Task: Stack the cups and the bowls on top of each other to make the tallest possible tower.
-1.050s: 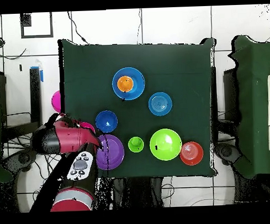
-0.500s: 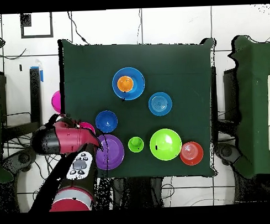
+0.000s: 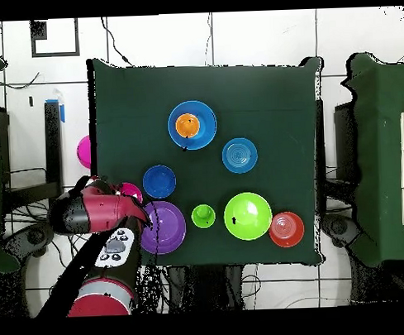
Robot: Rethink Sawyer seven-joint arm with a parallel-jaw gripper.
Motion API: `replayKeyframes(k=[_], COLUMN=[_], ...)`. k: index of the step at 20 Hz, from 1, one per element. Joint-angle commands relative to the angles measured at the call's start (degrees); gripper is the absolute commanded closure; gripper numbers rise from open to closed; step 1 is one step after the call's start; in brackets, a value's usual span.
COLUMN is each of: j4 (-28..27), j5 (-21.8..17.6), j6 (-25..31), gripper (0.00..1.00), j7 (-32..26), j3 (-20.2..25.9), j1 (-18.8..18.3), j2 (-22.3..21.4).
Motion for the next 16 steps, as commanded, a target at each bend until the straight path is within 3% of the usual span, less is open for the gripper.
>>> replayKeyframes(k=[1,16], j4=[2.39,2.35], j5=[0.02,-1.64], j6=[1.21,-5.28], gripper=[0.0,0.0], j7=[8.04,8.14], j3=[3.43,5.25], j1=[-1.93,-4.24], j2=[2.5,6.71])
